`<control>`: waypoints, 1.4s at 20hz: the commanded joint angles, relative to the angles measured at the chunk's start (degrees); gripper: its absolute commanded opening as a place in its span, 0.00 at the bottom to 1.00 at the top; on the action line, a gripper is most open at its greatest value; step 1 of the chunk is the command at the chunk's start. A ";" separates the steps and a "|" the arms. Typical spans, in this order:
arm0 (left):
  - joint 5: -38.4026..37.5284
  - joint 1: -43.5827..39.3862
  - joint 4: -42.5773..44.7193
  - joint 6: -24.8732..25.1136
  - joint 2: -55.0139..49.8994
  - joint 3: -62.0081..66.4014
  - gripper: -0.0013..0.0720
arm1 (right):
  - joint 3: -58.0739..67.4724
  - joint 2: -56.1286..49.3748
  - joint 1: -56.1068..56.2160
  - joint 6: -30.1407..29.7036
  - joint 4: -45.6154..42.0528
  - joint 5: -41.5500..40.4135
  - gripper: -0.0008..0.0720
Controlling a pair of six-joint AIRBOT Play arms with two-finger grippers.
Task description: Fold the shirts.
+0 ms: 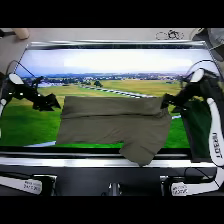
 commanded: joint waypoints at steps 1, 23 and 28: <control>-3.69 2.75 4.57 0.85 7.17 -7.89 0.71 | -7.63 7.69 -5.73 -1.38 -0.46 5.44 0.74; 17.77 -1.62 -0.50 0.63 18.40 -41.31 0.05 | -46.97 23.26 -4.52 -7.02 7.17 -8.87 0.88; 17.51 -1.62 -0.52 0.59 18.69 -41.31 0.05 | -53.13 23.26 -4.52 -8.02 15.61 -16.70 0.79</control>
